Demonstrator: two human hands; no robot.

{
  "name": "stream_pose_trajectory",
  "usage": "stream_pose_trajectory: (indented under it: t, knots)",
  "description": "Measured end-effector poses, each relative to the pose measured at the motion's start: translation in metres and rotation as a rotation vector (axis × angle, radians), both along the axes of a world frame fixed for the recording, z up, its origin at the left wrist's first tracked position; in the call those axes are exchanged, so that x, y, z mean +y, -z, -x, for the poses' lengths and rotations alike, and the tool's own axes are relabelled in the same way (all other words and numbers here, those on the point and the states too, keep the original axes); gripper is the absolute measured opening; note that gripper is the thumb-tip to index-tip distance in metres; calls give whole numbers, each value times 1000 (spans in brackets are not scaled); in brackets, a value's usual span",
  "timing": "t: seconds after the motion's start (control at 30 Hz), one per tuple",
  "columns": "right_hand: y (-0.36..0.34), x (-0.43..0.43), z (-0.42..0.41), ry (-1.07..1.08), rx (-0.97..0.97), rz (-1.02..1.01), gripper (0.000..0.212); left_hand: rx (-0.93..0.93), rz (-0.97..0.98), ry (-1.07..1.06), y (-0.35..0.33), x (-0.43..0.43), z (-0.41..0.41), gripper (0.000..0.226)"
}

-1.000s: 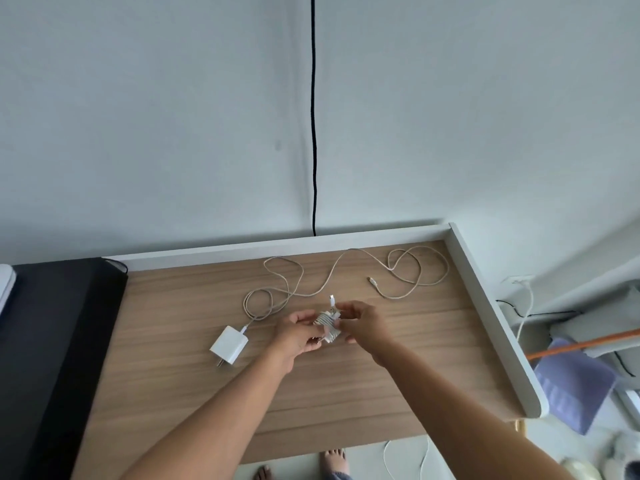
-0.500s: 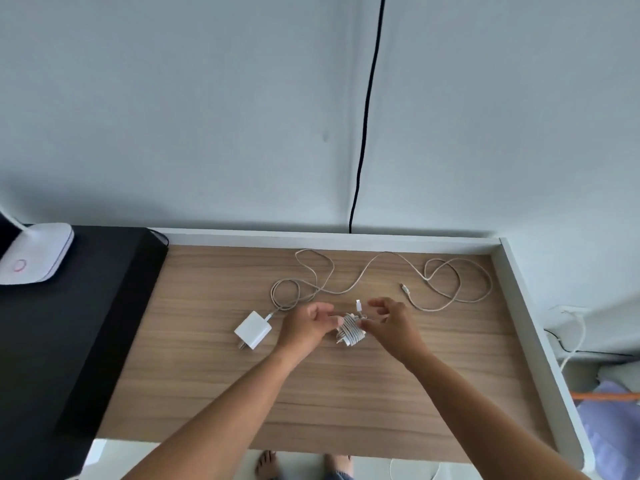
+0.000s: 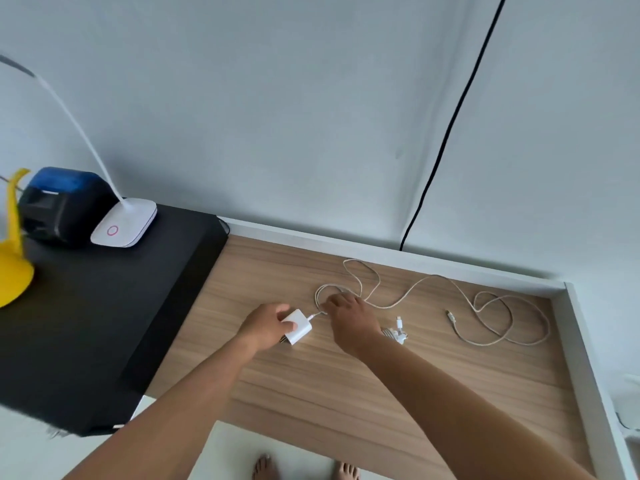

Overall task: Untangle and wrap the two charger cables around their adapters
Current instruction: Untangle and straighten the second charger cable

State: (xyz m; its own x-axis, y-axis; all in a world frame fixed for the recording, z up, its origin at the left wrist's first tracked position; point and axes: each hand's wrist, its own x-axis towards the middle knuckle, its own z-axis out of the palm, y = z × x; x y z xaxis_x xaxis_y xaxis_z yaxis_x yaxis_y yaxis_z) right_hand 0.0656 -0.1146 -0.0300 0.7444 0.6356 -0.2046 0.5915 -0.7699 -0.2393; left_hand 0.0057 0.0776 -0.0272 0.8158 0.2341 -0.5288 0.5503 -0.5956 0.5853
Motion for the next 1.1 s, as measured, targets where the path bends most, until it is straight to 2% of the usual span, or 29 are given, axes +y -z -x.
stream_pose_trajectory:
  t: [0.13, 0.23, 0.43, 0.67, 0.77, 0.87, 0.97, 1.1]
  knots:
    - [6, 12, 3, -57, -42, 133, 55, -8, -19, 54, 5, 0, 2, 33]
    - [8, 17, 5, -45, -77, 174, 51, -5, -27, 77, 6, 0, 1, 27]
    - [9, 25, 3, 78, -19, 96, 28, 31, 44, 114, 10, 8, -4, 54]
    - [-31, 25, -9, 100, 173, -83, 24, 147, 470, 51, -6, 26, -5, 28]
    - [-55, 25, -17, 156, 271, -177, 22, 138, 609, 68, -22, 37, -7, 33]
    - [-81, 28, -22, 276, 336, -374, 22, 79, 691, 91, -46, 43, -14, 35]
    - [-104, 30, -27, 329, 369, -509, 29, 16, 744, 99, -72, 47, -24, 37]
    - [-129, 35, -33, 366, 387, -634, 36, -54, 739, 172, -102, 54, -39, 53]
